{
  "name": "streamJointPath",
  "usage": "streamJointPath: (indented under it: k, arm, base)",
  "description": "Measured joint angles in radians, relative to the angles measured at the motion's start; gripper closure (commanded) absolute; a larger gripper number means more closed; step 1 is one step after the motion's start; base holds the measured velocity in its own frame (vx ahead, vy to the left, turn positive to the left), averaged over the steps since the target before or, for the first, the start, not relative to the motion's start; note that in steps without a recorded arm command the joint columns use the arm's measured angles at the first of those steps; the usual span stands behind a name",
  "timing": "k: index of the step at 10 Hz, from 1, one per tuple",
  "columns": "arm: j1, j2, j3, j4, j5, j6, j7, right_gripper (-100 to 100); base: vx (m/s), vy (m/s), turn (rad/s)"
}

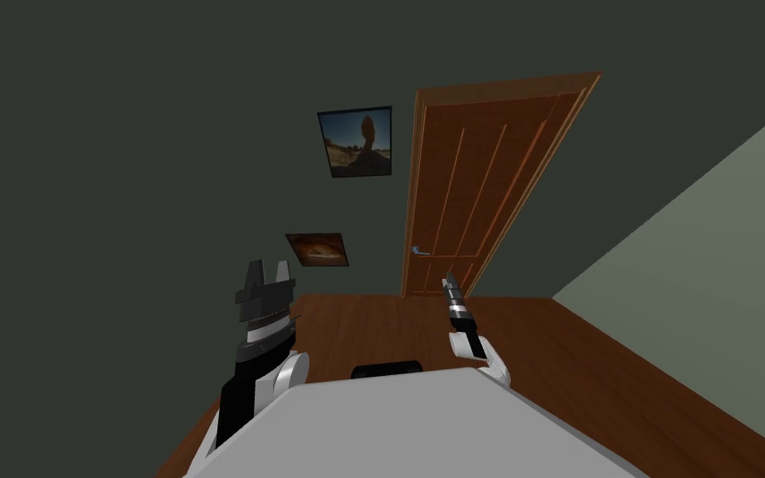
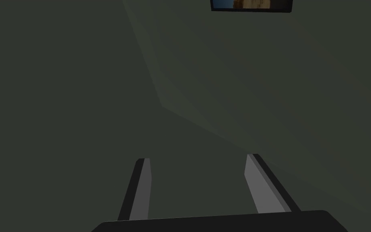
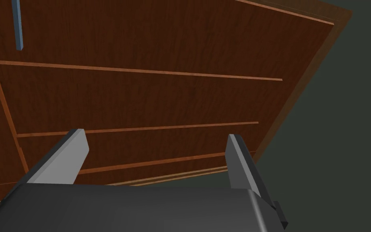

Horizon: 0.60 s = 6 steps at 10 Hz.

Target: Pull the door open

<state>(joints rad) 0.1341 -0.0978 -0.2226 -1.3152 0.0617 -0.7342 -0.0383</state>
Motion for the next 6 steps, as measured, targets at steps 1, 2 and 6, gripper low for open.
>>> streamJointPath:
  k: [1, 2, 6]
  arm:
    - [-0.011, -0.001, -0.007, 0.025, -0.001, -0.003, -0.003, -100]
    - [-0.025, -0.002, -0.015, 0.054, -0.002, -0.007, -0.007, -100]
    - [-0.068, 0.000, -0.044, 0.157, -0.005, -0.018, -0.020, -100]
  base:
    - [0.053, -0.037, 0.113]
    - [0.096, -0.056, 0.106]
    - [0.066, -0.055, 0.075]
